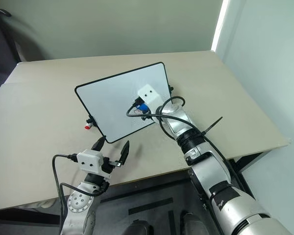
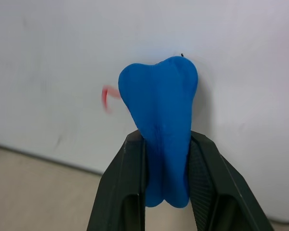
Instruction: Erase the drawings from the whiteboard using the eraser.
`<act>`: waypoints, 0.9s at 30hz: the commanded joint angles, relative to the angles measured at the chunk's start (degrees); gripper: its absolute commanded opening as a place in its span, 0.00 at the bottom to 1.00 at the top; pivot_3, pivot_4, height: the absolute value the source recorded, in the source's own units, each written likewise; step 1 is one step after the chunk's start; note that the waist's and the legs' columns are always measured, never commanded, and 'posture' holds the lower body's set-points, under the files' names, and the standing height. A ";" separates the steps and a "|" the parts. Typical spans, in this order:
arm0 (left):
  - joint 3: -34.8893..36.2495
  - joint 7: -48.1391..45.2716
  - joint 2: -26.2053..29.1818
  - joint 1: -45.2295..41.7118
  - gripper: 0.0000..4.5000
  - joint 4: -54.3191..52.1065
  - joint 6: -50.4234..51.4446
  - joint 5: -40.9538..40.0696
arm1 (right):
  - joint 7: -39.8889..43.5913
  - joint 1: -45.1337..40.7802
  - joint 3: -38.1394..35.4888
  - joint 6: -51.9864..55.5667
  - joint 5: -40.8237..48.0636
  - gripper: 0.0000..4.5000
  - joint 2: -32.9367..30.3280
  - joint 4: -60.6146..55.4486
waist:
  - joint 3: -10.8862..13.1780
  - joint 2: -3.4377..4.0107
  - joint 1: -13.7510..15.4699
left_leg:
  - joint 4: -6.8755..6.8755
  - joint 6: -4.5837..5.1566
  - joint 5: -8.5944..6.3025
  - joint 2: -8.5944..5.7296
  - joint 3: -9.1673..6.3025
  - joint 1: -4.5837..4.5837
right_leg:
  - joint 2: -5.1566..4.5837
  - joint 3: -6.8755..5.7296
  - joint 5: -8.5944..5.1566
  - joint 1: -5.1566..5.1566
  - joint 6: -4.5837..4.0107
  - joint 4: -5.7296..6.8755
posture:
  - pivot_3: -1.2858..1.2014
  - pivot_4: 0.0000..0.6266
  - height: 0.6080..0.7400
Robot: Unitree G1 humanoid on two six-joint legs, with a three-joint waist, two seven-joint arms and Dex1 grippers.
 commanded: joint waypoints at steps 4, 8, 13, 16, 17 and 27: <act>0.46 0.08 0.22 0.09 1.00 -2.60 -0.56 -0.24 | 1.20 0.04 1.68 1.47 -0.89 0.25 0.24 -1.08 | 0.01 0.01 -0.02 | -0.01 -0.02 0.01 0.01 0.00 -0.02 | 0.01 0.00 0.01 0.01 0.02 0.05 | 0.52 0.24 1.00; 0.42 0.08 0.23 -0.13 1.00 -2.32 -0.57 -0.17 | 0.89 -1.32 0.59 0.63 -0.34 0.25 -0.11 -2.34 | 0.01 0.01 -0.03 | -0.02 -0.03 0.00 0.02 -0.01 0.00 | 0.02 -0.01 0.03 0.00 0.02 0.06 | 0.52 0.24 1.00; 0.41 0.07 0.25 -0.40 1.00 -2.05 -0.56 -0.11 | 1.45 -2.62 -0.81 -0.27 0.99 0.25 0.05 -5.79 | 0.01 0.01 -0.08 | -0.02 -0.05 0.03 0.02 -0.01 -0.03 | 0.02 -0.01 0.05 -0.01 -0.02 0.05 | 0.52 0.24 1.00; 0.39 0.07 0.23 -0.50 1.00 -2.02 -0.46 -0.14 | 1.37 -2.01 -0.40 -0.80 0.85 0.25 0.32 -5.61 | 0.00 0.00 -0.07 | -0.03 -0.04 0.02 0.03 -0.01 0.00 | 0.03 -0.03 0.04 -0.02 -0.03 0.03 | 0.52 0.24 1.00; 0.38 0.09 0.21 -0.52 1.00 -2.00 -0.45 -0.13 | 1.26 -1.71 -0.22 -1.11 0.70 0.25 0.39 -5.32 | 0.00 0.00 -0.05 | -0.03 -0.02 0.01 0.03 -0.02 0.02 | 0.03 -0.03 0.03 -0.04 -0.03 0.02 | 0.52 0.24 1.00; 0.65 0.27 0.26 -0.33 1.00 -2.28 -0.44 -0.12 | 1.32 1.15 2.94 0.05 -1.23 0.25 1.55 -1.22 | 0.00 0.00 -0.03 | 0.00 -0.15 0.10 0.02 0.00 0.01 | 0.01 -0.04 0.02 -0.03 -0.05 0.02 | 0.52 0.24 1.00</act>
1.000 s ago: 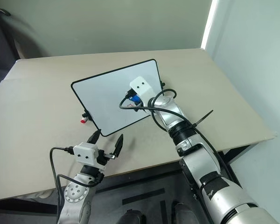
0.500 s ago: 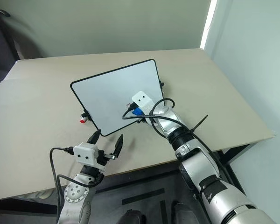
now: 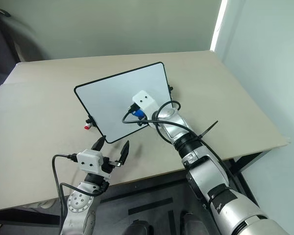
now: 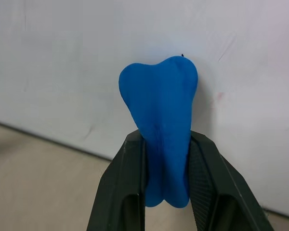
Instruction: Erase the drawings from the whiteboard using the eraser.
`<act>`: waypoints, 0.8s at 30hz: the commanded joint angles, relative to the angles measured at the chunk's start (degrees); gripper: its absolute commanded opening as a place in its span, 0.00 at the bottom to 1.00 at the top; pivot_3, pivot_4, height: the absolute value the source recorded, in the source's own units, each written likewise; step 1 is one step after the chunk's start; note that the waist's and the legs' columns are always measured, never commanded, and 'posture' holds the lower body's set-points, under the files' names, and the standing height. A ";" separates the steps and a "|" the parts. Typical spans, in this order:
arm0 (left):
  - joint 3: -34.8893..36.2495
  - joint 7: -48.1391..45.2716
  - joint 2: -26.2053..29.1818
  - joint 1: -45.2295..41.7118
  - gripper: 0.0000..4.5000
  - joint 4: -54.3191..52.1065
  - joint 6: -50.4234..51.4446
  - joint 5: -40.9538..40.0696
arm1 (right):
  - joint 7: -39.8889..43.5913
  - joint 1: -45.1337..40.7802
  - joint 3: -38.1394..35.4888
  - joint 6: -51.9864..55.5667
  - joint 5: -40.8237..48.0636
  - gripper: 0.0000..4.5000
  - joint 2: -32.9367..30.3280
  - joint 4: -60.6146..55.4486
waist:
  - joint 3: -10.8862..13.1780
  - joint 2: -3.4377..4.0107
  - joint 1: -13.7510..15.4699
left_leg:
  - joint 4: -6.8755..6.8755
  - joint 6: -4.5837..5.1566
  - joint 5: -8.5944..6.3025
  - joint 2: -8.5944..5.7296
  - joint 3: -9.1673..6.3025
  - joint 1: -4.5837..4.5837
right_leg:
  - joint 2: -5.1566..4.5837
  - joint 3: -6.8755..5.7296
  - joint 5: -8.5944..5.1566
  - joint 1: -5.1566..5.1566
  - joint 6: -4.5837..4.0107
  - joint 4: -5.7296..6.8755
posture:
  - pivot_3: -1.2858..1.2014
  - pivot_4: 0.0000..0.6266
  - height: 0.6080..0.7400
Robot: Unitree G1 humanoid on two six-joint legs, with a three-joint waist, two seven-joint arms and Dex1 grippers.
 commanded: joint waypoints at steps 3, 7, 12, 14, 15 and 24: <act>0.74 0.20 0.35 -0.16 1.00 -2.45 -0.48 -0.22 | -0.02 -1.03 -0.22 -0.61 -0.29 0.25 0.27 0.18 | 0.00 0.00 -0.01 | 0.00 0.05 -0.04 0.00 0.00 -0.02 | 0.00 0.00 0.01 0.01 0.01 0.03 | 0.52 0.24 1.00; 0.91 0.21 0.35 -0.40 1.00 -2.26 -0.47 -0.21 | -0.60 -3.26 -2.17 -1.46 0.54 0.25 -0.24 -0.14 | 0.00 0.01 -0.02 | -0.01 0.08 -0.07 0.00 -0.01 -0.03 | 0.00 0.00 0.04 0.00 0.01 0.04 | 0.52 0.24 1.00; 0.87 0.35 0.26 -0.78 1.00 -2.07 -0.41 -0.09 | -0.84 -5.60 -4.01 -1.44 1.26 0.25 -0.67 -0.94 | 0.00 0.00 -0.02 | -0.01 0.06 -0.05 0.00 -0.01 -0.05 | 0.01 0.00 0.05 -0.01 -0.01 0.04 | 0.52 0.24 1.00; 0.81 0.44 0.18 -0.92 1.00 -1.99 -0.41 0.00 | -0.78 -5.98 -4.26 -1.45 1.25 0.25 -0.65 -0.85 | 0.00 0.00 -0.02 | -0.02 0.07 -0.05 0.01 -0.01 -0.03 | 0.01 -0.01 0.05 -0.02 -0.01 0.02 | 0.52 0.24 1.00; 0.79 0.49 0.12 -0.93 1.00 -1.96 -0.46 0.04 | -0.79 -5.89 -4.15 -1.63 1.08 0.25 -0.51 -0.50 | 0.00 0.00 -0.02 | -0.02 0.08 -0.05 0.00 -0.01 -0.03 | 0.01 -0.02 0.04 -0.02 -0.02 0.01 | 0.52 0.24 1.00; 0.69 0.94 -0.28 -0.37 1.00 -2.58 -0.74 0.25 | 0.38 -2.13 -0.36 -1.10 -0.58 0.25 1.59 -0.10 | 0.00 0.00 -0.02 | -0.02 0.14 0.12 0.00 0.01 -0.02 | 0.01 -0.03 0.03 0.00 -0.03 0.00 | 0.52 0.24 1.00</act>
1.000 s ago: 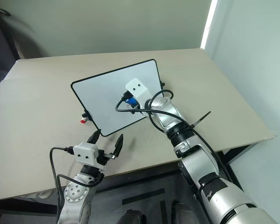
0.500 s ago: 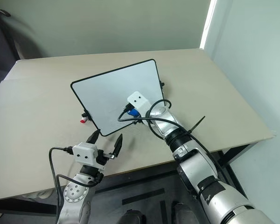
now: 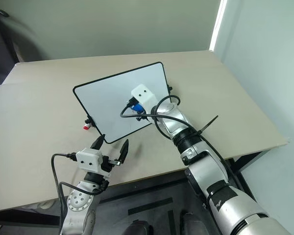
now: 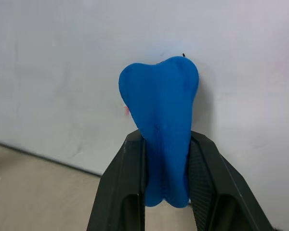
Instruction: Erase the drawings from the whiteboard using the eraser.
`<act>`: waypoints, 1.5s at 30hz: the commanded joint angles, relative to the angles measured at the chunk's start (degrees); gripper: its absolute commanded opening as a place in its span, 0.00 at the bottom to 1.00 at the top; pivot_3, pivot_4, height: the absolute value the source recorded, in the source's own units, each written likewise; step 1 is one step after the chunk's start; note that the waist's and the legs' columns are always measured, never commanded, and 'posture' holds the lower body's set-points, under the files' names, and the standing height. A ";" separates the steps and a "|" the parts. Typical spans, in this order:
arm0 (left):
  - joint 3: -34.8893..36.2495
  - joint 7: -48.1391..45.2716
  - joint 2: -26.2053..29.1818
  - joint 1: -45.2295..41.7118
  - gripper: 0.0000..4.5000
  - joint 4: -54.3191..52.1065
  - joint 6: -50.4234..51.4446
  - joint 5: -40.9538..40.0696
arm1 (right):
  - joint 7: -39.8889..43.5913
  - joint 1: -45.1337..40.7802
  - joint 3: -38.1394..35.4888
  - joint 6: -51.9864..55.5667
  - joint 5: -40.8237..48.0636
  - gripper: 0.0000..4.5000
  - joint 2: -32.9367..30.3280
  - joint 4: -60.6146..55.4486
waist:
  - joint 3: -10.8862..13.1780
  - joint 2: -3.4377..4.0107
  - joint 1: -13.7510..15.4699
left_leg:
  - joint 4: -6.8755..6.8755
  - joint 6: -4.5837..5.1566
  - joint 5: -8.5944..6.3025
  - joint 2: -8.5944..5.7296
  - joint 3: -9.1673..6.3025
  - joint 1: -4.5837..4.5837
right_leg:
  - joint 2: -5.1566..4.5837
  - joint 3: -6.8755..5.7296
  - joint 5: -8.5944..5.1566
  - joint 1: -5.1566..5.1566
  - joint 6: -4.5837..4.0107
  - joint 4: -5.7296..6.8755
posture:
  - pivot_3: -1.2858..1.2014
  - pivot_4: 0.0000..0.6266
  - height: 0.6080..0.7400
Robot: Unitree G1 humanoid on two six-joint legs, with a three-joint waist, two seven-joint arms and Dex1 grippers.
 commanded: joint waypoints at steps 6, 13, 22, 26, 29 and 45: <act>0.14 0.87 -0.19 0.50 1.00 -2.87 -0.84 0.04 | 1.70 0.38 2.37 1.40 -0.22 0.25 1.15 -3.82 | 0.00 0.00 -0.04 | 0.00 -0.02 -0.21 0.00 0.00 -0.01 | 0.00 0.00 0.01 -0.01 0.01 0.04 | 0.52 0.24 1.00; -0.02 0.82 -0.23 0.33 1.00 -2.70 -0.86 -0.09 | -2.64 -2.18 -1.12 1.26 -0.35 0.25 -1.45 2.71 | 0.00 0.00 0.10 | 0.02 -0.07 -0.18 0.00 -0.01 0.02 | -0.02 -0.01 0.01 -0.03 0.00 0.02 | 0.52 0.24 1.00; -0.22 0.65 -0.29 -0.27 1.00 -1.96 -0.97 -0.13 | -8.21 -6.46 -5.67 -1.86 0.05 0.25 -4.06 11.57 | 0.01 0.01 0.15 | 0.03 -0.07 -0.17 -0.03 0.00 -0.02 | -0.04 0.00 0.11 0.02 -0.14 0.03 | 0.52 0.24 1.00; -0.21 0.64 -0.32 -0.45 1.00 -1.71 -1.04 -0.12 | -6.30 -6.23 -4.88 -2.17 -0.01 0.25 -2.96 9.77 | 0.01 0.01 -0.03 | -0.02 -0.08 -0.16 0.02 0.00 -0.03 | 0.02 0.00 0.12 0.00 -0.13 0.04 | 0.52 0.24 1.00; -0.24 0.69 -0.36 -0.53 1.00 -1.63 -1.08 -0.04 | -4.12 -5.31 -3.19 -1.97 -0.20 0.25 -1.45 6.66 | 0.01 0.01 -0.27 | -0.03 -0.05 -0.15 0.08 0.00 -0.02 | 0.10 -0.01 0.12 -0.02 -0.13 0.03 | 0.52 0.24 1.00; -0.07 1.35 -1.01 0.15 1.00 -1.86 -1.68 0.23 | 0.81 -1.90 4.58 1.15 -1.07 0.25 2.67 -0.86 | 0.01 0.01 -0.31 | 0.02 -0.01 -0.18 0.06 0.00 -0.01 | 0.10 -0.01 0.12 -0.10 -0.18 -0.03 | 0.52 0.24 1.00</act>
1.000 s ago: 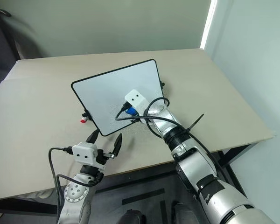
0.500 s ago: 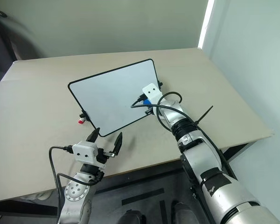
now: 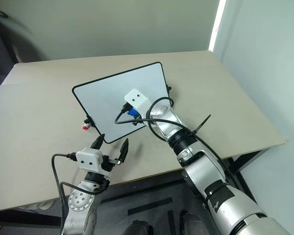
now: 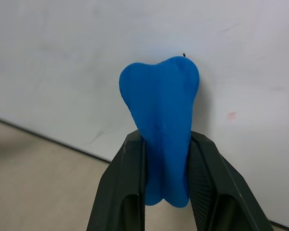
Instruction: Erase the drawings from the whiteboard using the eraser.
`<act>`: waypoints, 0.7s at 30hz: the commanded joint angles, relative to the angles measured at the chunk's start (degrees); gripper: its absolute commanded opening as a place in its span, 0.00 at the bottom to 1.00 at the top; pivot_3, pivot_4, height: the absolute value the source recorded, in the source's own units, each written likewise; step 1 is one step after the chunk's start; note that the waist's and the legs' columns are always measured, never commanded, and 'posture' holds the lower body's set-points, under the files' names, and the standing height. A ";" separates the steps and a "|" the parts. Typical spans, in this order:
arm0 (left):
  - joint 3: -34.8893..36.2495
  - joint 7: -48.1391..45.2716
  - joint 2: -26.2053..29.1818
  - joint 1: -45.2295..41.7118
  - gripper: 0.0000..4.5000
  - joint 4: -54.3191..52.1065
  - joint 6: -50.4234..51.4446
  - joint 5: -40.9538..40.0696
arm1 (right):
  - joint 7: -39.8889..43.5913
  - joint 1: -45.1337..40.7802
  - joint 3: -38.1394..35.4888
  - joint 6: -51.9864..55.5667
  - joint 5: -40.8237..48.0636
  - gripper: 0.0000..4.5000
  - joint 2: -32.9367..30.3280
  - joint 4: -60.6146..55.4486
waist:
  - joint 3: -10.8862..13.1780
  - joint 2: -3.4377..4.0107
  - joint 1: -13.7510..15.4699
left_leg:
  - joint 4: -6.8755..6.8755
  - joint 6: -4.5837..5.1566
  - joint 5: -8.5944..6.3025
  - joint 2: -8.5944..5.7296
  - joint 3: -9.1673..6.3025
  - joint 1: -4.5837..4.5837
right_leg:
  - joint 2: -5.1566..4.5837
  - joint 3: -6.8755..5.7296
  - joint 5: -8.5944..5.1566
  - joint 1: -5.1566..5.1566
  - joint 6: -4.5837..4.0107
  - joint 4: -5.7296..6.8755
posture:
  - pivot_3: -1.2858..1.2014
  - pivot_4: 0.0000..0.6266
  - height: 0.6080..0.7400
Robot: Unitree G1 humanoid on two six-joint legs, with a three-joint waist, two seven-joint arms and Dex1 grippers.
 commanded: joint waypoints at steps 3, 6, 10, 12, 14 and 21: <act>0.22 0.40 -0.29 0.25 1.00 -1.96 -1.37 0.16 | -0.27 -0.82 -0.31 -0.52 -0.27 0.25 1.08 -0.44 | 0.00 0.00 0.05 | -0.01 -0.07 0.03 0.00 0.00 0.00 | 0.00 0.00 0.00 0.02 0.00 0.01 | 0.52 0.24 1.00; 0.29 0.40 -0.29 0.42 1.00 -2.15 -1.39 0.13 | -2.22 -2.02 -2.11 -0.95 -0.02 0.25 0.40 2.17 | 0.00 0.00 0.06 | -0.01 -0.07 0.02 0.00 0.00 0.00 | 0.00 0.00 0.00 0.02 0.00 0.01 | 0.52 0.24 1.00; 0.45 0.29 -0.17 0.46 1.00 -2.14 -1.43 -0.03 | -5.35 -4.31 -5.12 -2.08 0.58 0.25 -0.72 6.52 | 0.00 0.00 0.17 | 0.00 -0.09 0.01 0.00 -0.01 0.01 | -0.02 0.00 0.01 -0.01 -0.02 0.02 | 0.52 0.24 1.00; 0.57 0.20 -0.08 0.46 1.00 -2.06 -1.49 -0.11 | -6.43 -5.25 -6.40 -2.78 0.76 0.25 -1.21 8.06 | 0.00 0.00 0.20 | 0.00 -0.09 0.01 0.00 0.00 0.00 | -0.02 0.01 0.03 0.00 -0.05 0.03 | 0.52 0.24 1.00; 0.66 0.10 0.03 0.41 1.00 -1.99 -1.50 -0.18 | -7.13 -6.06 -7.48 -3.56 0.84 0.25 -1.65 9.33 | 0.00 0.00 0.21 | 0.00 -0.09 0.02 0.00 0.00 0.00 | -0.02 0.01 0.04 0.00 -0.06 0.04 | 0.52 0.24 1.00; 0.53 -0.12 0.14 0.26 1.00 -2.11 -1.17 -0.22 | -7.16 -6.60 -8.38 -4.07 0.43 0.25 -1.46 10.29 | 0.00 -0.01 0.19 | -0.01 -0.09 0.02 0.01 0.00 -0.02 | 0.00 0.00 0.06 0.02 -0.08 0.05 | 0.52 0.24 1.00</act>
